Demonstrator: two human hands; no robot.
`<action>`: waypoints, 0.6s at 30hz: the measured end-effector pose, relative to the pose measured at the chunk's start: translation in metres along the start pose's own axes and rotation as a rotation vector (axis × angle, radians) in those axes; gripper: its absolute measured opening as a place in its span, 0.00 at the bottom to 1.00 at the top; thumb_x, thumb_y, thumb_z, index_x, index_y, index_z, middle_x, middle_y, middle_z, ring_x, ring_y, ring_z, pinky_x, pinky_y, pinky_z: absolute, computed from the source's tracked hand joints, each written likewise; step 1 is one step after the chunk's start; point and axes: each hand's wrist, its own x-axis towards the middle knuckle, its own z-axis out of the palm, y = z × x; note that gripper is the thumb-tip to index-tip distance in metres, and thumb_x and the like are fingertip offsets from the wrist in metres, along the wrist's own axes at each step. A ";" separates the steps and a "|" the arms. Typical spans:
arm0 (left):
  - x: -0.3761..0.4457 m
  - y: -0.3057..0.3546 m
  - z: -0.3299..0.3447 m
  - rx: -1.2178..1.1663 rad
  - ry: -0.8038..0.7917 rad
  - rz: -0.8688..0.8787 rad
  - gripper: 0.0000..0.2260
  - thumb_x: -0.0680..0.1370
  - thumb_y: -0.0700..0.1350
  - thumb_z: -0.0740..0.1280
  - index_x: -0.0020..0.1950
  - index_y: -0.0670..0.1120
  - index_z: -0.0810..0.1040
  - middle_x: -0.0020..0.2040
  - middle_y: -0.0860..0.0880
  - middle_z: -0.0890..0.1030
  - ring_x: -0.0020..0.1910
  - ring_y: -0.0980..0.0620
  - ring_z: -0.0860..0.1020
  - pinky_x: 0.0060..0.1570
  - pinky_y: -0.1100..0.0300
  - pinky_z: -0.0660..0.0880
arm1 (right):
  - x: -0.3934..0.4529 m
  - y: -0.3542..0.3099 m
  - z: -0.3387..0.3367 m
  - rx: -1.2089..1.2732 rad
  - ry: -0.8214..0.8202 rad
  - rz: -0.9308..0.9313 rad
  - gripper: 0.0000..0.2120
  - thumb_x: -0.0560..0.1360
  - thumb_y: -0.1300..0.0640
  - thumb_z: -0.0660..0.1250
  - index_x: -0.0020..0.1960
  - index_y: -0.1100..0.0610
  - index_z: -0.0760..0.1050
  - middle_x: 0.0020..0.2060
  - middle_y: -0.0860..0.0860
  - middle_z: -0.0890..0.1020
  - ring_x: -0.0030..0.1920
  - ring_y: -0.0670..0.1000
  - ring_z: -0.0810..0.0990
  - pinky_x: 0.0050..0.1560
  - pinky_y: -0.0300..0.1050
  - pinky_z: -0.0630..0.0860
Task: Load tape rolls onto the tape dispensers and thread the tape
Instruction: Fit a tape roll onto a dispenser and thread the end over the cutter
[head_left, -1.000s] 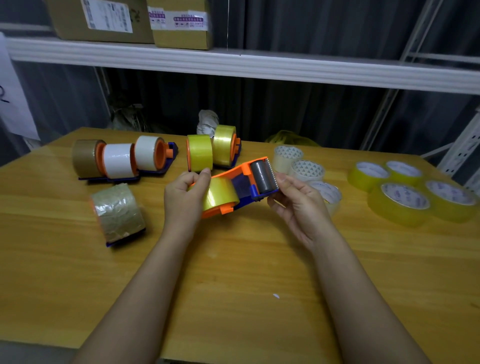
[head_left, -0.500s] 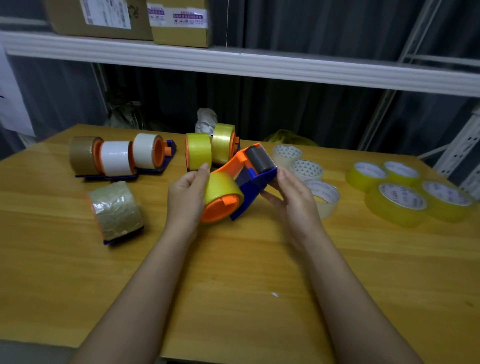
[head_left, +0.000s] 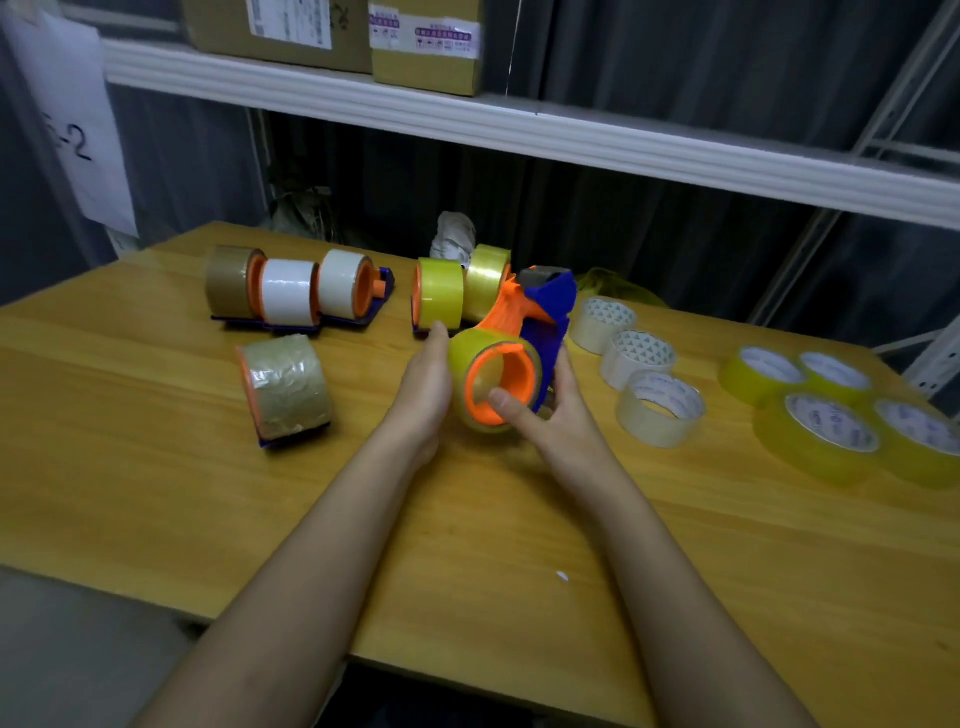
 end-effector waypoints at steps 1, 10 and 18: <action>-0.003 0.000 0.001 -0.039 -0.031 -0.034 0.18 0.83 0.53 0.52 0.50 0.46 0.78 0.43 0.48 0.82 0.46 0.49 0.80 0.53 0.54 0.75 | 0.002 0.000 0.004 -0.031 0.011 0.019 0.56 0.61 0.35 0.76 0.78 0.48 0.49 0.71 0.44 0.68 0.70 0.43 0.69 0.70 0.44 0.67; -0.036 0.021 -0.029 0.620 -0.210 0.385 0.13 0.82 0.41 0.56 0.55 0.41 0.79 0.47 0.49 0.77 0.42 0.67 0.73 0.45 0.71 0.68 | 0.010 -0.004 0.020 0.196 0.002 0.140 0.40 0.58 0.37 0.72 0.67 0.50 0.70 0.56 0.48 0.82 0.55 0.47 0.81 0.56 0.43 0.76; -0.038 0.029 -0.086 1.178 0.429 0.513 0.19 0.78 0.52 0.63 0.67 0.48 0.69 0.67 0.44 0.66 0.68 0.44 0.61 0.65 0.47 0.58 | 0.015 -0.020 0.053 0.160 -0.188 0.348 0.14 0.75 0.43 0.65 0.57 0.48 0.75 0.48 0.43 0.81 0.47 0.43 0.79 0.49 0.39 0.73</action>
